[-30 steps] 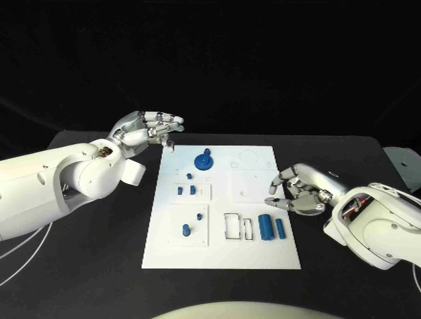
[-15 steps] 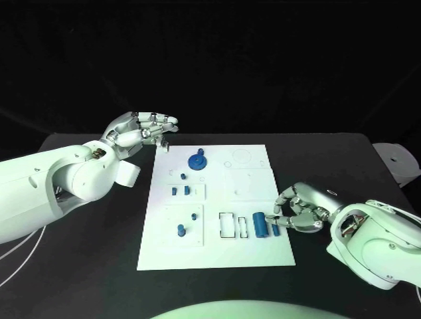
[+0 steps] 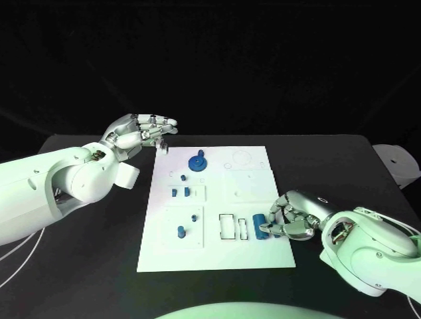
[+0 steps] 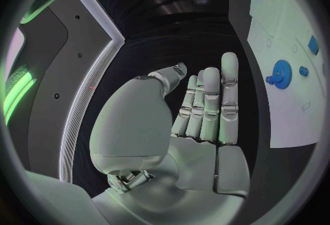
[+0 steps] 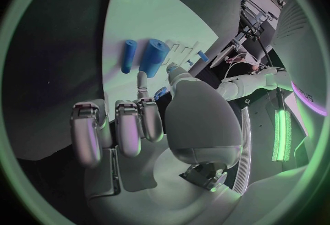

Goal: Assemble the parts on the task board

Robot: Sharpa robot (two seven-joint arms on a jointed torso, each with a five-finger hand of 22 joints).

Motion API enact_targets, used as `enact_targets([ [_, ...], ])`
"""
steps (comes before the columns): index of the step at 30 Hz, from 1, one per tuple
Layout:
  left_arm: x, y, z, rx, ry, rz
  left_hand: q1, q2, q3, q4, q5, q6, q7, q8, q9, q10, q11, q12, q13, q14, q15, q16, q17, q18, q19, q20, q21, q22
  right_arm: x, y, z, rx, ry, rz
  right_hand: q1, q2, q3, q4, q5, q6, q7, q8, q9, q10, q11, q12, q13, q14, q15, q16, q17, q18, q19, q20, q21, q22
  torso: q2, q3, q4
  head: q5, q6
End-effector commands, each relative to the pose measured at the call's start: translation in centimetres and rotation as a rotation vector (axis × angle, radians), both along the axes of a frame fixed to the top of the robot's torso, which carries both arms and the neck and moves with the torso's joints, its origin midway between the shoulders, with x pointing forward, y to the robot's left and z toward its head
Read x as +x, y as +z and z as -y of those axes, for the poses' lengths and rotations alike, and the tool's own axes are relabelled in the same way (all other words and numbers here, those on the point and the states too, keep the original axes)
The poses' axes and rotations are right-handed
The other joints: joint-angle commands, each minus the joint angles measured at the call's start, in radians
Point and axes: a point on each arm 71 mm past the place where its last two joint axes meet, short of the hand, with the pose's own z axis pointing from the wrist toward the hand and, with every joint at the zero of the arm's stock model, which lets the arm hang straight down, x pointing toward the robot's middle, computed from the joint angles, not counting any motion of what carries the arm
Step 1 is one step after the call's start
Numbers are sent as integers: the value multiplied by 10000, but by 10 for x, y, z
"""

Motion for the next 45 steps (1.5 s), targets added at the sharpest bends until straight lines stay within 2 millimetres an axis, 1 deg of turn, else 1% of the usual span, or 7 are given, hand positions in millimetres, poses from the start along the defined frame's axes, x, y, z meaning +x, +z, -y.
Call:
enact_targets([
  [1,-1,1,2,-120,-199,-15,-30,47,-51,19,-47,-39,15,-61,-14,-74,-19,49,-15,-87,11,37,-10,142,92,-1,-37,-15,-1,-7,-4,-241,80,-84,-45,47,-64,-7,-49,-51,-5,-68,16,368,37,-26,1653,936,0,38,1992,-81,955,-10,30,2459,6,9,-12,24,-71],
  [18,-3,1,-1,-108,-201,-45,-54,56,-62,40,-46,-42,17,-64,-16,-84,-17,54,-16,-91,14,39,-14,141,93,2,-48,-24,3,-24,-18,-343,160,-174,123,203,-157,-12,78,14,-26,-39,60,352,23,-51,1653,937,-8,46,2015,-84,962,-12,43,2472,7,7,3,86,-151],
  [28,-3,1,-1,-103,-222,-71,-54,56,-62,40,-46,-42,17,-64,-16,-84,-17,54,-16,-91,14,39,-14,141,93,2,-48,-24,5,-25,-23,-307,188,26,877,434,-87,-65,518,105,-63,-45,99,376,-13,-25,1712,945,-38,61,2067,-97,984,-37,85,2511,-7,7,2,102,-165],
  [34,-3,1,-1,-99,-229,-83,-68,60,-71,52,-47,-46,17,-66,-17,-92,-16,59,-18,-95,16,40,-17,141,93,4,-57,-30,4,-21,-24,-62,12,257,1992,621,752,-187,584,317,-197,-53,87,422,-138,21,1782,959,-144,83,2138,-120,1027,-128,166,2579,-11,-2,-18,98,-146],
  [35,-3,1,-1,-99,-231,-85,-68,60,-71,52,-47,-46,17,-66,-17,-92,-16,59,-18,-95,16,40,-17,141,93,4,-57,-30,3,-21,-23,16,-48,270,2020,614,806,-181,607,324,-200,-56,85,424,-142,22,1785,960,-147,85,2144,-119,1026,-133,163,2577,-12,-2,-19,98,-145],
  [38,-3,1,-1,-95,-233,-94,-68,61,-74,53,-47,-47,15,-67,-17,-96,-17,61,-18,-97,16,41,-19,141,93,5,-62,-34,1,-17,-22,356,-290,285,2123,442,1301,-105,1253,433,-243,-32,108,465,-181,71,1837,967,-184,94,2176,-138,1059,-172,227,2628,-15,1,-18,79,-136],
  [45,-3,1,-1,-93,-229,-94,-68,61,-74,53,-47,-47,15,-67,-17,-96,-17,61,-18,-97,16,41,-19,141,93,5,-62,-34,-3,-8,-22,1084,-717,210,2036,369,1536,-60,1400,507,-270,15,150,490,-204,99,1864,973,-202,103,2204,-140,1063,-188,235,2635,-15,-6,-14,49,-121],
])
